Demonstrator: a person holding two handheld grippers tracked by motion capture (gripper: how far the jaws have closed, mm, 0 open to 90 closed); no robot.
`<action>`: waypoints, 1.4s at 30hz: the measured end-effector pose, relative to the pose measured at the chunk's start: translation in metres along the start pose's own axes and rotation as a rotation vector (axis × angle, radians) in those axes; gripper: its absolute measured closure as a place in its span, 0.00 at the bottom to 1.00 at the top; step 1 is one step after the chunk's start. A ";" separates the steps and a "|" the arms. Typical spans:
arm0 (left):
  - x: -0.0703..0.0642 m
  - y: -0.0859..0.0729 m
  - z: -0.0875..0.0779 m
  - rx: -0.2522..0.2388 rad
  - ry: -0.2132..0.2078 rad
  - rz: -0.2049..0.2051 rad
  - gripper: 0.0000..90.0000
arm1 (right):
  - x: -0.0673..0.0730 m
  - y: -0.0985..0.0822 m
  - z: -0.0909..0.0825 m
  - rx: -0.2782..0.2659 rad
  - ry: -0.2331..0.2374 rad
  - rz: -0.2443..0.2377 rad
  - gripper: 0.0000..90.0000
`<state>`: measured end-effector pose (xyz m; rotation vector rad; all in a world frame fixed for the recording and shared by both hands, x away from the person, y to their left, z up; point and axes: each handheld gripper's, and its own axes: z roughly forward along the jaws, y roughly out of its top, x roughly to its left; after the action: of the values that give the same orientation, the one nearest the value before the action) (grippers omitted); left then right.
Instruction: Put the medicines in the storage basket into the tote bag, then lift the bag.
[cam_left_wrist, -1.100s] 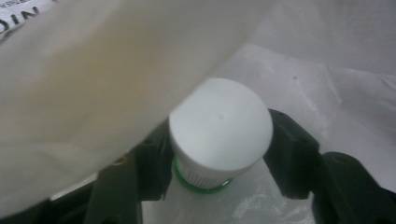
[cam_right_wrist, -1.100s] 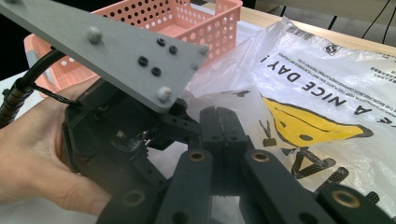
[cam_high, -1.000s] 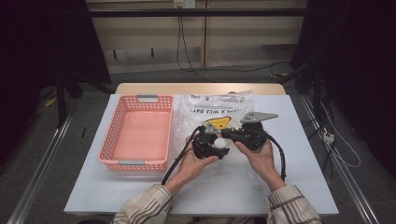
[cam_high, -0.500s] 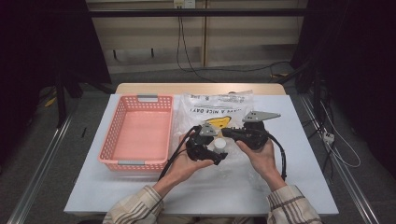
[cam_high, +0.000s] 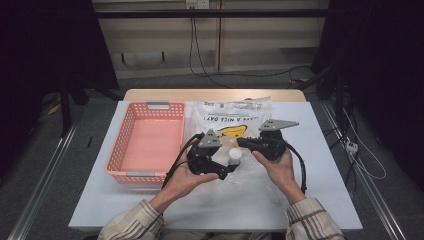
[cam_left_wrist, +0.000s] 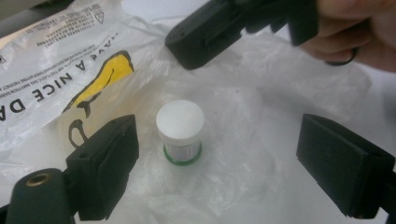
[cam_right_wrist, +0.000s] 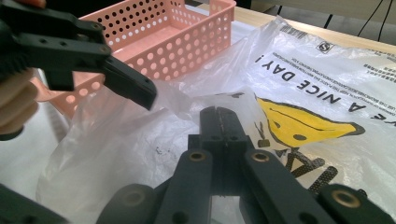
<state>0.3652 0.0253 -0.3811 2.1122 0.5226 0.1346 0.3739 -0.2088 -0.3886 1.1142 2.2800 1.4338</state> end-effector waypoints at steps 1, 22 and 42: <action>-0.001 -0.001 -0.003 -0.008 0.004 -0.003 0.17 | 0.000 0.000 0.000 0.000 0.002 -0.002 1.00; 0.011 -0.034 -0.054 -0.024 0.117 0.006 0.11 | 0.013 0.004 0.001 0.004 0.014 -0.043 1.00; 0.011 -0.058 -0.068 -0.011 0.115 -0.036 0.10 | 0.015 -0.003 -0.010 -0.023 -0.056 -0.046 0.57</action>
<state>0.3370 0.1106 -0.3915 2.0920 0.6267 0.2388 0.3567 -0.2060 -0.3834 1.0742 2.2309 1.3897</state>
